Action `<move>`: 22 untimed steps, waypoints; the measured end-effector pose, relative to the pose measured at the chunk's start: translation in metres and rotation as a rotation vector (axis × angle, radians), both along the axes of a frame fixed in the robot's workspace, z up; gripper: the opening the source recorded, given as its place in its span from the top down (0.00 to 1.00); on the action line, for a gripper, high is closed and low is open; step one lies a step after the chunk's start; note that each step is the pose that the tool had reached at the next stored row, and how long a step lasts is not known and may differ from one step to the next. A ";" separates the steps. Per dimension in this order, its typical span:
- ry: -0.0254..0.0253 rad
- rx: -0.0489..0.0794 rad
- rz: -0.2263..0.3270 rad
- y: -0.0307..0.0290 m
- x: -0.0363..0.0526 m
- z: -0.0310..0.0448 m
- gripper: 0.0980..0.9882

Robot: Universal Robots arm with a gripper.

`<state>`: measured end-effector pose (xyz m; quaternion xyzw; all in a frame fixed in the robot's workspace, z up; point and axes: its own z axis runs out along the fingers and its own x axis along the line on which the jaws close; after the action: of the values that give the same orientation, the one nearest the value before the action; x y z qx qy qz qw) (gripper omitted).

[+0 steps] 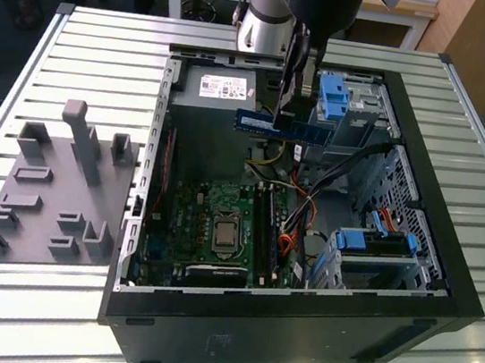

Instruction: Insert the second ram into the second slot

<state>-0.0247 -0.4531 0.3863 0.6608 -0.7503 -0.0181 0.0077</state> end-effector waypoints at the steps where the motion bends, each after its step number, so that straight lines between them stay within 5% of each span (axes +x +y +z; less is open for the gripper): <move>1: 0.0001 0.000 -0.017 0.0000 0.0000 0.0000 0.97; 22: 0.0003 -0.005 -0.350 0.0000 0.0000 -0.0008 0.97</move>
<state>-0.0247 -0.4531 0.3855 0.5202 -0.8539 -0.0172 0.0063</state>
